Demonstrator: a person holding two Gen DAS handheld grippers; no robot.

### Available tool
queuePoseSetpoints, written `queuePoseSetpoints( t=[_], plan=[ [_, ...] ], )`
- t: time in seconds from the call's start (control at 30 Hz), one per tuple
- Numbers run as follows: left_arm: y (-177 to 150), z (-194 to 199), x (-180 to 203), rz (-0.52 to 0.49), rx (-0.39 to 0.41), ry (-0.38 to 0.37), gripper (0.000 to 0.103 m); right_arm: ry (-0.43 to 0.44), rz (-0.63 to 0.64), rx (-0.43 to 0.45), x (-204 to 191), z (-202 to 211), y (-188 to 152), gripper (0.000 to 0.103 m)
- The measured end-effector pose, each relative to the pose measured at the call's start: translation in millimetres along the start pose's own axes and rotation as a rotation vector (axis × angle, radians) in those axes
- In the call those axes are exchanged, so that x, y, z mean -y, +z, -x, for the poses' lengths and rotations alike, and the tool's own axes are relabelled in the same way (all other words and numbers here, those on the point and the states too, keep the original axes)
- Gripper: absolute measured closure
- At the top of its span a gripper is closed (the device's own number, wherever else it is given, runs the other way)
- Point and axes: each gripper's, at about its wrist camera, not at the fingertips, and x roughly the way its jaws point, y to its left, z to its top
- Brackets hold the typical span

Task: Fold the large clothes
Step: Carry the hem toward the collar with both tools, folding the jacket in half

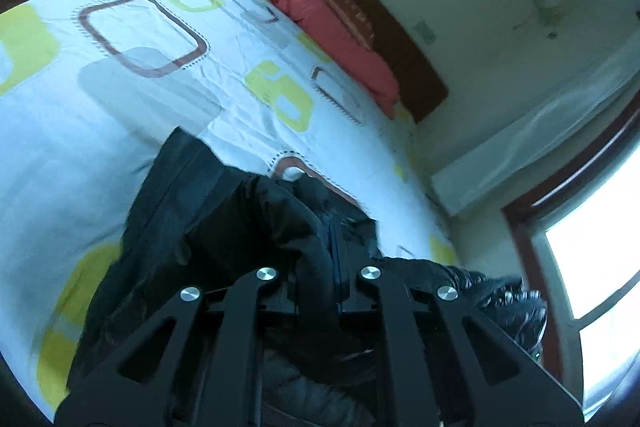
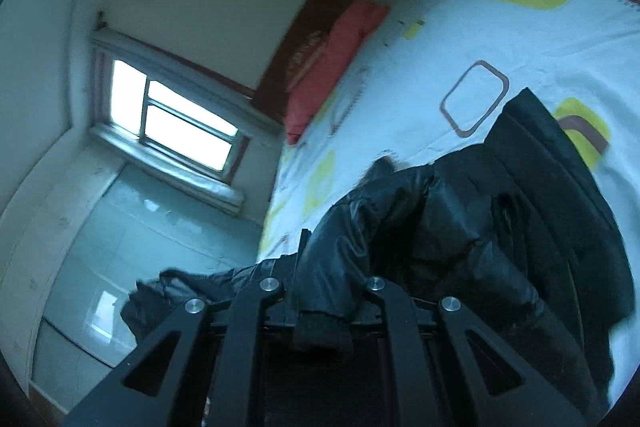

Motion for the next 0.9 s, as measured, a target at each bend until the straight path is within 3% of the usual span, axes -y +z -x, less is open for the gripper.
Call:
queuePoseSetpoints(
  t=[0.27,0.43,0.53,0.63,0.77,0.8,0.9],
  plan=[
    [19,-101,-38,-0.024,-0.048,0.145,0.093,-0.122,-0.056,-0.038,62,-74,25,0.092],
    [22,-126,-53,-0.04,-0.059,0.173,0.093,-0.153,0.0,-0.039,61,-83,24,0.091],
    [25,-125,-49,-0.054,-0.055,0.168,0.09,-0.156,0.012,-0.042,55,-81,28,0.085],
    [31,-115,-46,-0.047,-0.062,0.112,0.078,-0.121,0.003,-0.033,51,-74,35,0.072],
    [39,-90,-43,-0.001,-0.034,0.021,0.051,-0.096,0.04,0.038,34,-49,37,0.042],
    [40,-85,-43,0.011,-0.023,0.013,0.043,-0.098,0.055,0.047,32,-47,38,0.041],
    [44,-67,-41,0.03,0.047,0.019,0.036,-0.129,0.112,0.055,20,-42,35,0.041]
  ],
)
